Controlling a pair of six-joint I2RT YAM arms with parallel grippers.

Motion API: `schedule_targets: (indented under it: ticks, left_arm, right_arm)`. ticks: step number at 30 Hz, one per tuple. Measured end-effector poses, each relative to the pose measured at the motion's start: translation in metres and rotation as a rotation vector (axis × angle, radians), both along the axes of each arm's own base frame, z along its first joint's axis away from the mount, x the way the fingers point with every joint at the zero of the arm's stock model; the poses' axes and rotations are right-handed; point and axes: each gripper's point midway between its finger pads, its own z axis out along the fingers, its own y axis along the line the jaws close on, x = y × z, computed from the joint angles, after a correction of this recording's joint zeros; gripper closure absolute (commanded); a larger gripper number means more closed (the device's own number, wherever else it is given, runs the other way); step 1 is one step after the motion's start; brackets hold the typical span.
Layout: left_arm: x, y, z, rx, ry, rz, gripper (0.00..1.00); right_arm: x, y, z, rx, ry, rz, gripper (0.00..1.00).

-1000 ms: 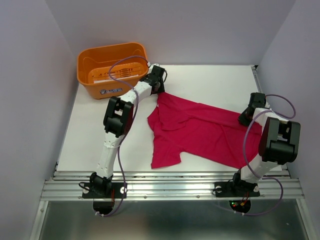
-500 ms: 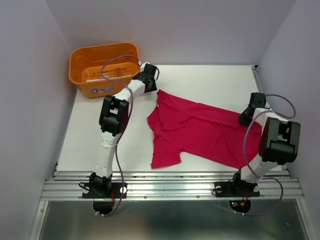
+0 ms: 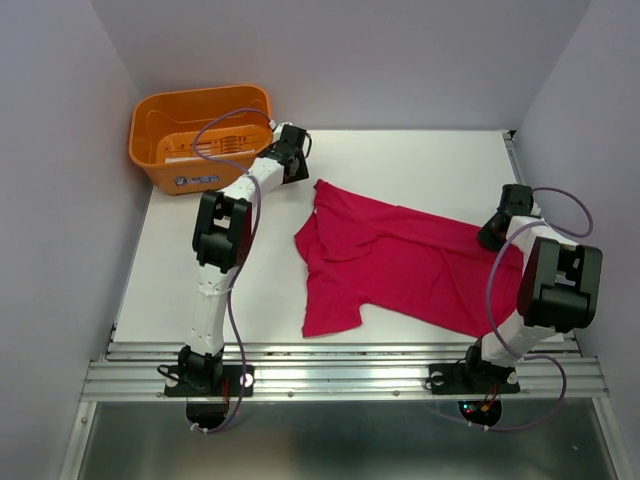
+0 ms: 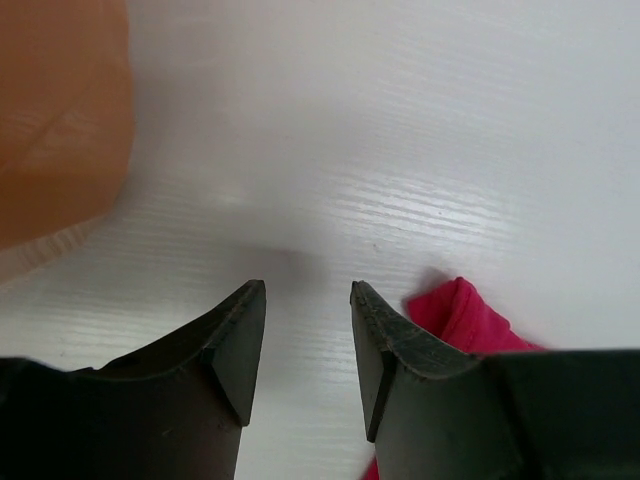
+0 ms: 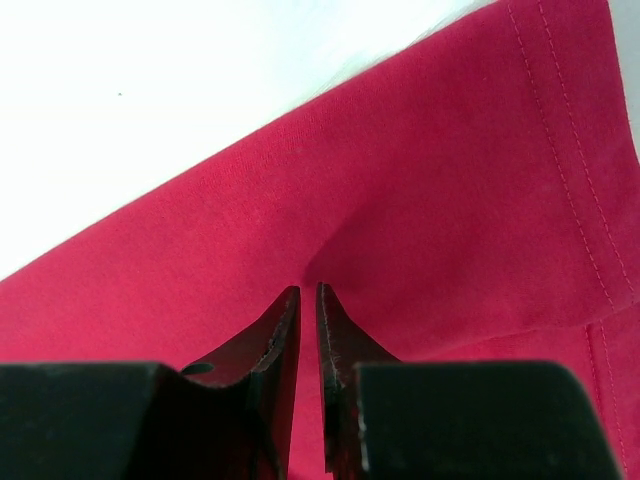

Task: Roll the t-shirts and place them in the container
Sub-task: Fold the T-shirt at the center of the board.

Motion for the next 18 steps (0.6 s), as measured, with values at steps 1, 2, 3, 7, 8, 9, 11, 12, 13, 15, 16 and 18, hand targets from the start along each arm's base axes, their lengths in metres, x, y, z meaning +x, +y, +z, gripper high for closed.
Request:
schedule_targets:
  ticks: [1,2,3,7,8,9,11,12,13,15,16,18]
  left_arm:
    - [0.000,-0.002,0.001,-0.003,-0.003,-0.004,0.49]
    - [-0.001,-0.005,0.003,-0.007,-0.005,-0.010,0.49]
    - [-0.002,-0.009,0.003,-0.009,-0.006,-0.018,0.49]
    - [-0.007,-0.027,0.005,-0.019,-0.011,-0.050,0.49]
    - [-0.009,-0.032,0.005,-0.023,-0.010,-0.059,0.49]
    - [-0.010,-0.035,0.005,-0.025,-0.010,-0.066,0.48]
    - [-0.013,-0.043,0.005,-0.031,-0.008,-0.081,0.47]
    - [-0.015,-0.046,0.005,-0.034,-0.007,-0.088,0.46]
    - [-0.016,-0.049,0.005,-0.037,-0.006,-0.095,0.46]
    - [-0.016,-0.054,0.006,-0.047,-0.009,-0.106,0.45]
    - [-0.016,-0.055,0.007,-0.054,-0.013,-0.111,0.45]
    - [-0.014,-0.058,0.009,-0.064,-0.020,-0.116,0.43]
  right_arm:
    - [0.000,0.000,0.000,0.000,-0.001,0.000,0.83]
    - [0.000,0.000,0.001,0.001,-0.002,0.001,0.82]
    - [0.000,0.000,0.001,0.001,-0.003,0.001,0.83]
    - [0.000,0.000,0.001,0.002,-0.002,0.001,0.82]
    - [0.000,0.000,0.001,0.002,-0.002,0.001,0.82]
    - [0.000,0.000,0.001,0.002,-0.002,0.001,0.82]
    - [0.000,0.000,0.001,0.002,-0.002,0.002,0.82]
    - [0.000,0.000,0.001,0.002,-0.002,0.002,0.82]
    - [0.000,0.000,0.001,0.002,-0.002,0.002,0.82]
    - [0.000,0.000,0.001,0.002,-0.002,0.002,0.83]
    - [0.000,0.000,0.001,0.002,-0.002,0.002,0.83]
    - [0.000,0.000,0.001,0.002,-0.002,0.002,0.83]
